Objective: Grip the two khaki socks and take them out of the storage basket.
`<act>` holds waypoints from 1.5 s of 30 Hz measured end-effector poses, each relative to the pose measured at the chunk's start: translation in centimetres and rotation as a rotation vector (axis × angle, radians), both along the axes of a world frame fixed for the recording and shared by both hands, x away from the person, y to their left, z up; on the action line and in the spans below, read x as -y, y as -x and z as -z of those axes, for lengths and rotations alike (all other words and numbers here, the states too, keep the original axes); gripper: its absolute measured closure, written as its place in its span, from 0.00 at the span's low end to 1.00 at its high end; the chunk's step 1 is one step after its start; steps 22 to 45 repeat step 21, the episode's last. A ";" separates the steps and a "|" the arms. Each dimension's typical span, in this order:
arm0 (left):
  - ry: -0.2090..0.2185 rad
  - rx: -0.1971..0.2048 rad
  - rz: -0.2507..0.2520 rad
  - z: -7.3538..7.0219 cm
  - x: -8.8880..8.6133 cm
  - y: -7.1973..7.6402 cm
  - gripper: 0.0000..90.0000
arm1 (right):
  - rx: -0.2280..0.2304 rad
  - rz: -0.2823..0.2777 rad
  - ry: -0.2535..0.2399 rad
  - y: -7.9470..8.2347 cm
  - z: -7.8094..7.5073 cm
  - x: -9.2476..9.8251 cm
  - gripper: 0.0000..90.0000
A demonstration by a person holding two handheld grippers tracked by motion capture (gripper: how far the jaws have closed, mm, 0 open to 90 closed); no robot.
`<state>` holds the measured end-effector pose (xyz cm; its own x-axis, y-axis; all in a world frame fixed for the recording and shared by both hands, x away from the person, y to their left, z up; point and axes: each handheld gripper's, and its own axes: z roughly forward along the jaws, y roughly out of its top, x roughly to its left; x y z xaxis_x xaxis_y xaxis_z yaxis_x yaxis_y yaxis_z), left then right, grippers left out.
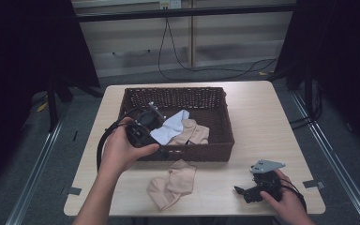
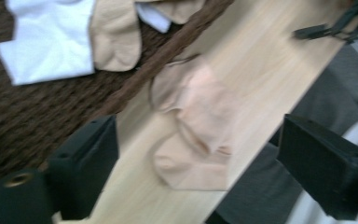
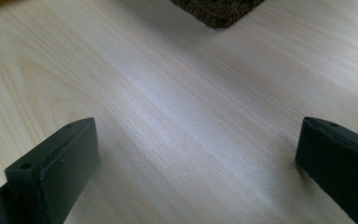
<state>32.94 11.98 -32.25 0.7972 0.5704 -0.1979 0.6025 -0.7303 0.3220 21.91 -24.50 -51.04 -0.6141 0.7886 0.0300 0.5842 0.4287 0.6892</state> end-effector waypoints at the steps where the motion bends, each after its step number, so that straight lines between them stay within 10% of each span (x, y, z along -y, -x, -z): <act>1: -0.003 0.002 -0.004 0.2 -0.2 0.2 0.09 | 0.008 -0.006 0.000 -0.1 0.0 0.0 0.00; 21: 0.064 -0.009 0.016 6.4 -1.7 2.7 0.04 | 0.000 0.000 0.000 0.0 0.0 0.0 0.00; 45: 0.064 -0.009 0.016 6.4 -1.7 2.7 0.04 | 0.000 0.000 0.000 0.0 0.0 0.0 0.00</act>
